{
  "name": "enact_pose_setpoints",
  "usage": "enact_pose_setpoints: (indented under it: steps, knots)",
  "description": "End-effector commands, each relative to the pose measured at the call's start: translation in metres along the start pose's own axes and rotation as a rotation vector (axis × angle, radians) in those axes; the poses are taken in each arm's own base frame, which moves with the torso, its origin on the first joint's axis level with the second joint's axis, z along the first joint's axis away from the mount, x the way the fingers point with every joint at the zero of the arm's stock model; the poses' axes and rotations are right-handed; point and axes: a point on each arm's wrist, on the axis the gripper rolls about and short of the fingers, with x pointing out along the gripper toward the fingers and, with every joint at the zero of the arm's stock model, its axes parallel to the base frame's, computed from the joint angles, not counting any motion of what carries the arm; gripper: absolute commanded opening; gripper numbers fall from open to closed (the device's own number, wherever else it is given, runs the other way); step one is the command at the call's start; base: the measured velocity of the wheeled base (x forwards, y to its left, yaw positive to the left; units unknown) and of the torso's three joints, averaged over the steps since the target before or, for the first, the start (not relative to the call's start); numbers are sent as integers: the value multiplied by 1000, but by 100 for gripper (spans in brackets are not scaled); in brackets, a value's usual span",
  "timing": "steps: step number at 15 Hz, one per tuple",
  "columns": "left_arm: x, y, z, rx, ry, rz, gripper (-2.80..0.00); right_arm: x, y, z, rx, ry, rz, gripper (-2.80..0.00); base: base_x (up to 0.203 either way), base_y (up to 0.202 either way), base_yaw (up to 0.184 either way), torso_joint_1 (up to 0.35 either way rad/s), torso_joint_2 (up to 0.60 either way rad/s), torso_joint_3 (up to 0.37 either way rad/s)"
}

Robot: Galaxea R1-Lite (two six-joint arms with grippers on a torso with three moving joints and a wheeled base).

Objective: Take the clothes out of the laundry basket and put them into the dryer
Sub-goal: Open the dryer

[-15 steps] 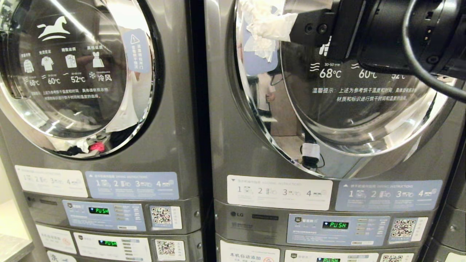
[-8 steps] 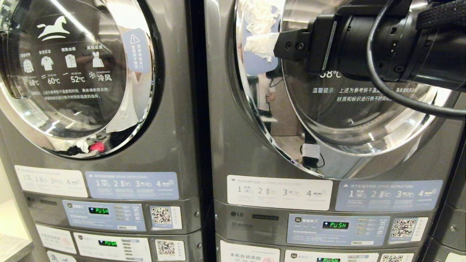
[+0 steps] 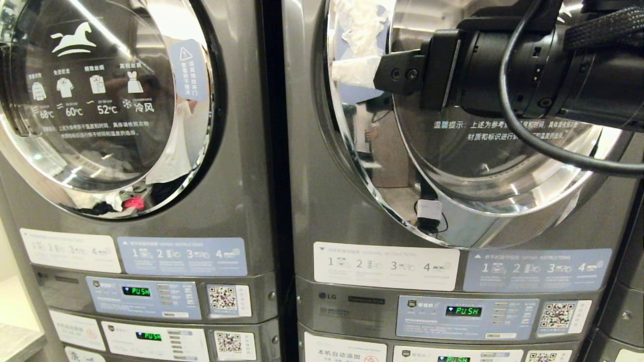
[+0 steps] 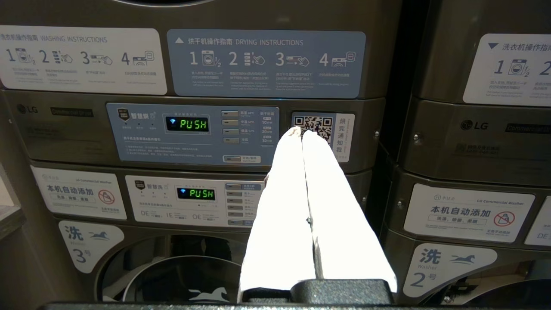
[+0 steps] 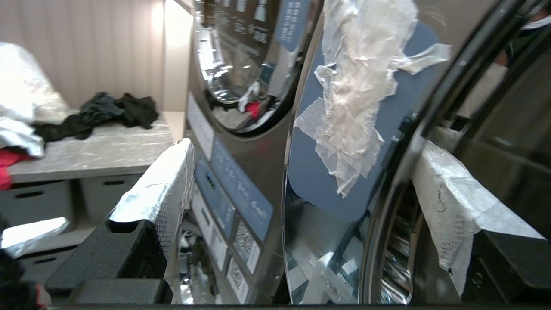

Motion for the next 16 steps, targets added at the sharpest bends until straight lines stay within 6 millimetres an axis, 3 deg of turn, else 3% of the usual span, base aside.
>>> enact_pose_setpoints:
  steps: [1,7,16]
  knots:
    - [0,0,0,0,0,-1,-280,-1,2,1,-1,-3,41,0,0,0,0,0,0,0]
    - [0,0,0,0,0,1,-280,-28,13,7,1,-9,180,0,0,0,0,0,0,0]
    - [0,0,0,0,0,1,-280,-119,43,23,29,-28,281,0,0,0,0,0,0,0]
